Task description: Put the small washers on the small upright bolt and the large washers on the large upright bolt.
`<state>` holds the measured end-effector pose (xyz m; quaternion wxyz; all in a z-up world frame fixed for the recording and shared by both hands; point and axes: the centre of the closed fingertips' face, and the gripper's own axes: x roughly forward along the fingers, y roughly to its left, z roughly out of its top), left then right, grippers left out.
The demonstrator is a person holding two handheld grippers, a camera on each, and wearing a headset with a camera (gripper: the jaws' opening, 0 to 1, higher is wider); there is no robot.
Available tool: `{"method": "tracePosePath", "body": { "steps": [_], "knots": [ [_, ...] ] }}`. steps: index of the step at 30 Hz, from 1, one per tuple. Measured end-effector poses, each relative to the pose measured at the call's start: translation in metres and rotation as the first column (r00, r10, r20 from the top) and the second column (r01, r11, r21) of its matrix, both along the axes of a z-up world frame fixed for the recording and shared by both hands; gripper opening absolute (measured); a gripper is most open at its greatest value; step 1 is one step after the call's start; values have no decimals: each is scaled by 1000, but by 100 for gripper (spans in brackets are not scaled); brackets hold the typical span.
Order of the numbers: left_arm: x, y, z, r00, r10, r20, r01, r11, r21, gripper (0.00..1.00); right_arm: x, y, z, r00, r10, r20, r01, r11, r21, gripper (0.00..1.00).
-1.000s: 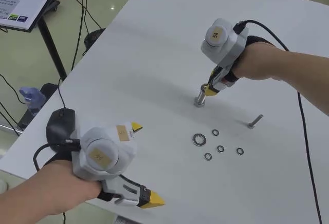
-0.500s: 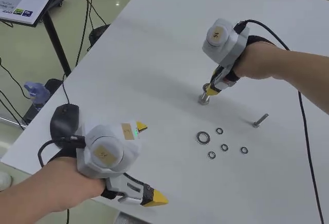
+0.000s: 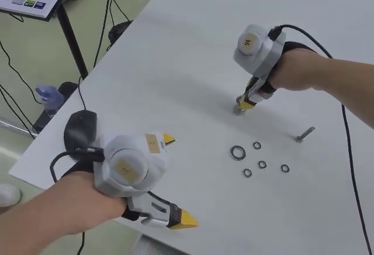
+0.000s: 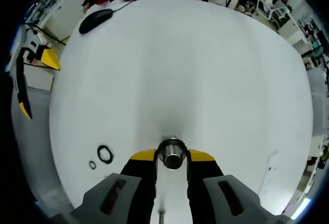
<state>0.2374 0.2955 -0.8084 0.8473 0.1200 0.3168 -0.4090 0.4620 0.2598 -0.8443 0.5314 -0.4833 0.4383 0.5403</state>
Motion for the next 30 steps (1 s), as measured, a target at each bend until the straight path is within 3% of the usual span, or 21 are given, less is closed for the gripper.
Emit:
{"method": "tracePosePath", "body": {
  "steps": [10,30],
  "knots": [
    [-4,0,-4,1000,-2,-13,3,1000,4,92,4,-1,-14,1000,-3,-9,2,1000,-11,21],
    [-5,-2,-8,1000,2,-26,-2,1000,5,91,2,-4,-20,999,-30,-21,29,999,-19,22]
  ]
}}
